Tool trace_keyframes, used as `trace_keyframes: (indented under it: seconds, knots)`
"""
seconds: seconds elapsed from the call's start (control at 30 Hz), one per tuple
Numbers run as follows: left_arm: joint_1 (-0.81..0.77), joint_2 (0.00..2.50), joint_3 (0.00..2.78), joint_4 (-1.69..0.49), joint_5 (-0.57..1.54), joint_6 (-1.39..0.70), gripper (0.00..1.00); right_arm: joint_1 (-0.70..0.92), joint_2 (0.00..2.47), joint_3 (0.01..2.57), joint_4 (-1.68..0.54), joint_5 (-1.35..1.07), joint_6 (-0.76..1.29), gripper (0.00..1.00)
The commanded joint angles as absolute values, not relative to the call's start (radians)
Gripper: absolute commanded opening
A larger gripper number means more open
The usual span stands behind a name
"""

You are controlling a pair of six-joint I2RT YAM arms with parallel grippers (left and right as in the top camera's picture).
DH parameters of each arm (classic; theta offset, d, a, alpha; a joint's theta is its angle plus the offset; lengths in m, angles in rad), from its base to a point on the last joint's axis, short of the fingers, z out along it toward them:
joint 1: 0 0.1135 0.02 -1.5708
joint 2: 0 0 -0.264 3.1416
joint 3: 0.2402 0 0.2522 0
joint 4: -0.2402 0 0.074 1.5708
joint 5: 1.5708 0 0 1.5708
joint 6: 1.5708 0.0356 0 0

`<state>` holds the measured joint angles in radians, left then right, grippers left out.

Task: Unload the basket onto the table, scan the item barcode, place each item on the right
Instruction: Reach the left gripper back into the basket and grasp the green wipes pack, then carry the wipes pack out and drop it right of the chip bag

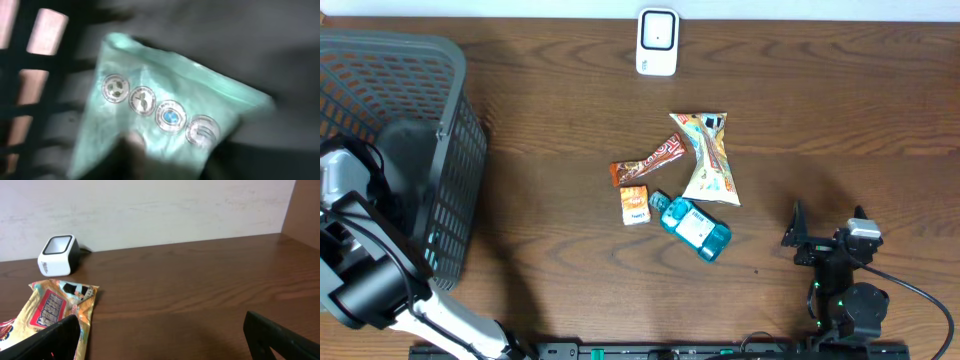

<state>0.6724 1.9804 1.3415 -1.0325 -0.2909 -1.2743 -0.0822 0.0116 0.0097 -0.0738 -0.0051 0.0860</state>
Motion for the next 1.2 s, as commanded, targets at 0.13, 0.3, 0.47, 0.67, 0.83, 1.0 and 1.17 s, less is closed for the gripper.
trace_keyframes:
  seconds: [0.13,0.3,0.47,0.67,0.83,1.0,1.17]
  knots:
    - [0.672,2.052,1.258,-1.034,-0.242,-1.232,0.07,-0.086,0.006,0.005,-0.075,-0.01,0.073,0.99]
    - [0.67,1.998,1.262,-0.956,-0.088,-1.077,0.07,-0.086,0.006,0.005,-0.075,-0.01,0.073,0.99]
    - [0.67,1.85,1.262,-0.809,0.14,-0.895,0.07,-0.086,0.006,0.005,-0.075,-0.01,0.073,0.99]
    - [0.67,1.604,1.262,-0.679,0.184,-0.788,0.07,-0.086,0.006,0.005,-0.075,-0.01,0.073,0.99]
    - [0.67,1.399,1.262,-0.633,0.187,-0.778,0.07,-0.086,0.006,0.005,-0.075,-0.01,0.073,0.99]
    - [0.651,1.205,1.262,-0.558,0.255,-0.778,0.07,-0.086,0.006,0.005,-0.075,-0.01,0.073,0.99]
    - [0.563,1.049,1.262,-0.457,0.326,-0.743,0.07,-0.086,0.006,0.005,-0.075,-0.01,0.073,0.99]
